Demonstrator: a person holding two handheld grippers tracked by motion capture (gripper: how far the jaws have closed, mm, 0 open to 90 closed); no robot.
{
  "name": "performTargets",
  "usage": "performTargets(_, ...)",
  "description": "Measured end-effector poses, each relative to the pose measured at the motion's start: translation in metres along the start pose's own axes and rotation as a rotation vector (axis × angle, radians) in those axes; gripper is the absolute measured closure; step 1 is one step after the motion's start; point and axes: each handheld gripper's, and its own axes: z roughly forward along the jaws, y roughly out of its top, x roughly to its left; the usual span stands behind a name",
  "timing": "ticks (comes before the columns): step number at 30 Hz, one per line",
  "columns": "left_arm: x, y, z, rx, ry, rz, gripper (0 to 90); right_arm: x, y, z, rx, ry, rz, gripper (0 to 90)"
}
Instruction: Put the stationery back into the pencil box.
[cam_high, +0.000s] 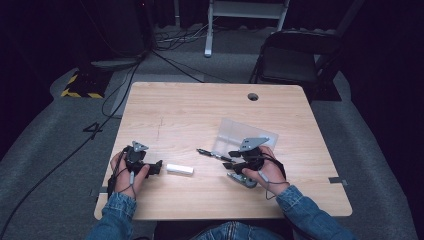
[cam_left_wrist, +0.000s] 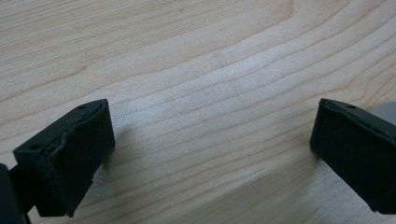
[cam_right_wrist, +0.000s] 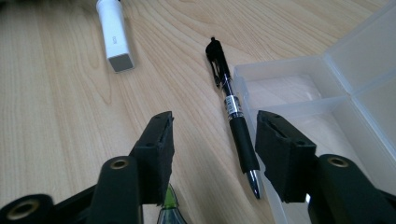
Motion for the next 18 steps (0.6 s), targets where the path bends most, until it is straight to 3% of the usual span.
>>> performTargets(7,0.0,0.0,0.0,0.0,0.0,-0.001,0.0,0.003,0.006,0.007,0.005,-0.025,-0.026,59.1)
performTargets(18,0.0,0.0,0.0,0.0,0.0,0.0,0.0,0.002,0.005,0.023,0.041,-0.04,-0.062,59.7)
